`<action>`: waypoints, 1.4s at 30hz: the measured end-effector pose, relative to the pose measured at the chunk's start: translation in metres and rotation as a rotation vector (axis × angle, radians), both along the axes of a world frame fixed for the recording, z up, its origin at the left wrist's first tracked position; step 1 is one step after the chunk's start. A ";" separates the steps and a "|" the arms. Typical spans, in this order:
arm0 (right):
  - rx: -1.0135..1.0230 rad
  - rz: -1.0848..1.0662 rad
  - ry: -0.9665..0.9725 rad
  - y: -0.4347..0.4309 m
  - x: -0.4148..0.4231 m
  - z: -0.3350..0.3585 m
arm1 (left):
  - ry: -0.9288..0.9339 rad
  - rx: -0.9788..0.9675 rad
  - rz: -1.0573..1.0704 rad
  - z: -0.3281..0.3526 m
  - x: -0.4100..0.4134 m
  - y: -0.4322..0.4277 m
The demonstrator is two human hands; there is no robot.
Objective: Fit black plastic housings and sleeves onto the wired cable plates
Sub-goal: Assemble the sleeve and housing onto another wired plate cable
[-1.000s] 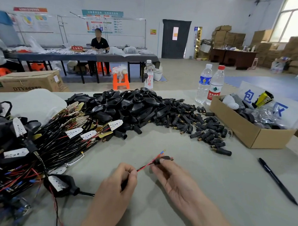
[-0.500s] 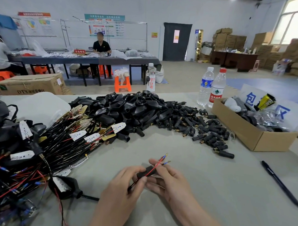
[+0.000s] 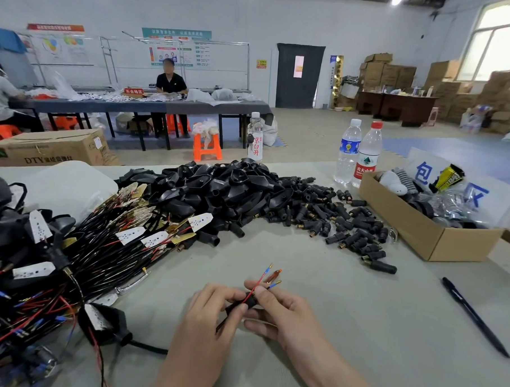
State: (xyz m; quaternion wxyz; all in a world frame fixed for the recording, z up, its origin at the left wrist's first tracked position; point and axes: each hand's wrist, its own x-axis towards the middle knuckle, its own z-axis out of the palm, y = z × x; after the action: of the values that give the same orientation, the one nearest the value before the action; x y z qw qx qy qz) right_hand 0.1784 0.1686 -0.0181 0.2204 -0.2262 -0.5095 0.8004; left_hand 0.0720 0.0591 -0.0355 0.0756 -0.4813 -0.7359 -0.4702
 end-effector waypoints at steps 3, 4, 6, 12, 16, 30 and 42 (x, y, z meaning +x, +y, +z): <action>0.036 0.022 0.006 0.000 0.001 0.002 | -0.054 -0.009 0.000 -0.002 -0.003 0.001; 0.045 0.024 0.009 0.000 0.001 0.002 | -0.066 -0.016 -0.006 -0.003 -0.004 0.001; 0.051 0.022 0.015 0.000 0.001 0.003 | -0.067 -0.016 -0.019 -0.004 -0.005 0.001; 0.054 0.009 0.011 0.000 0.000 0.002 | -0.075 0.020 -0.015 -0.006 -0.008 0.004; 0.057 0.021 0.012 -0.002 0.001 0.001 | -0.103 0.028 -0.014 -0.007 -0.008 0.004; 0.072 0.057 0.034 0.001 -0.002 0.001 | -0.076 -0.007 0.063 0.002 0.004 0.002; 0.187 0.039 -0.005 -0.001 -0.004 -0.002 | -0.160 0.035 0.084 0.004 0.002 0.001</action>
State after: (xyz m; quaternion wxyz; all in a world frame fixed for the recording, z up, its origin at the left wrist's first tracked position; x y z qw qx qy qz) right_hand 0.1745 0.1676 -0.0203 0.2237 -0.1969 -0.5867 0.7530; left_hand 0.0744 0.0597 -0.0316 0.0443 -0.4097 -0.7508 -0.5162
